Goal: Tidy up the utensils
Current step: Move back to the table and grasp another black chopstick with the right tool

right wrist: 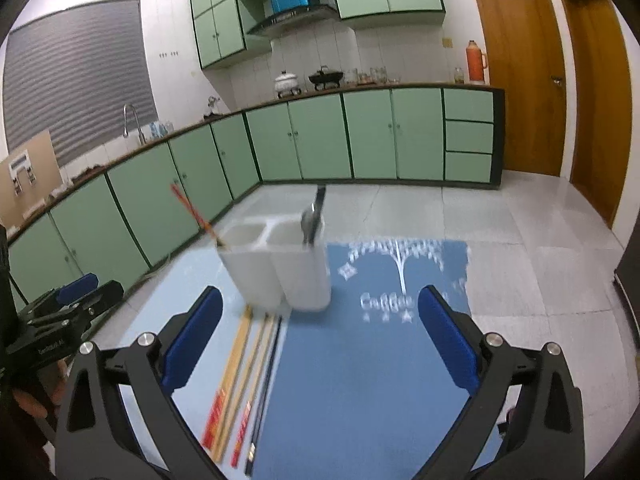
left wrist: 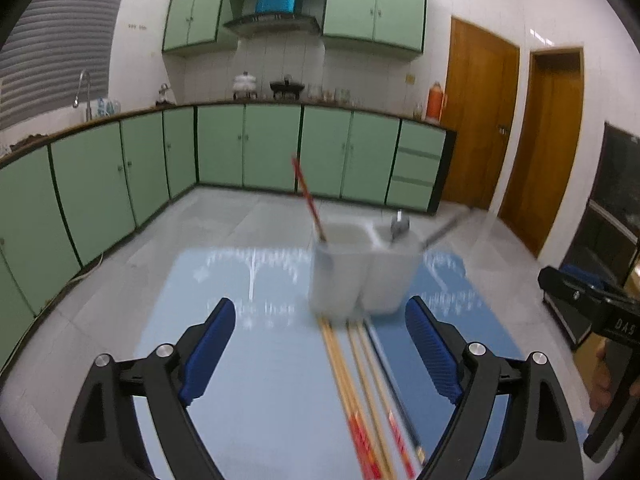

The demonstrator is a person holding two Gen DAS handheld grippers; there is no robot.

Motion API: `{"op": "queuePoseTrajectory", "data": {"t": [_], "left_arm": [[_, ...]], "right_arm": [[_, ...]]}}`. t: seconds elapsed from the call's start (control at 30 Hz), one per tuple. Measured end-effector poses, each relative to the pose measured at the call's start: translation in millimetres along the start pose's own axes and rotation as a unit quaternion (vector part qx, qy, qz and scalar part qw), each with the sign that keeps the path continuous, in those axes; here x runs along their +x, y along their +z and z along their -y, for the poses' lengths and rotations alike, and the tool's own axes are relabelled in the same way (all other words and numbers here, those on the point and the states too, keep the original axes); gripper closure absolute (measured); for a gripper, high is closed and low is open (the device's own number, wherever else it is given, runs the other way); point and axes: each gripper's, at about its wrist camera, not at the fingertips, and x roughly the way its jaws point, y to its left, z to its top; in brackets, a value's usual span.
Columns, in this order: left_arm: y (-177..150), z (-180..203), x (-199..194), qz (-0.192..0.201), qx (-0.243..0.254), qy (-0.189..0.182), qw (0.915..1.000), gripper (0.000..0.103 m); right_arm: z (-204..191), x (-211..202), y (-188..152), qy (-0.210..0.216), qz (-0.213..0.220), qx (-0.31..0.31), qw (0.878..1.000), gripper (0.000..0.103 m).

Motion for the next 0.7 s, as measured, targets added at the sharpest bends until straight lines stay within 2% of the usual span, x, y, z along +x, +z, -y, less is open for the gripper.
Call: {"op": "queuePoseTrajectory", "data": {"t": [0.27, 0.57, 0.7], "left_arm": [[-66.1, 9.7, 10.7, -0.056, 0.015, 0.004, 0.9983, 0.018], [-104.2, 2.6, 12.3, -0.075, 0.0, 0.008, 0.9972, 0.019], [-115.9, -2.1, 11.3, -0.086, 0.001, 0.013, 0.9962, 0.019]], "right_arm": [[-5.6, 7.6, -67.8, -0.021, -0.039, 0.001, 0.999, 0.008], [-33.1, 8.9, -116.6, -0.024, -0.045, -0.014, 0.999, 0.008], [-46.5, 12.1, -130.9, -0.017, -0.054, -0.03, 0.998, 0.018]]}}
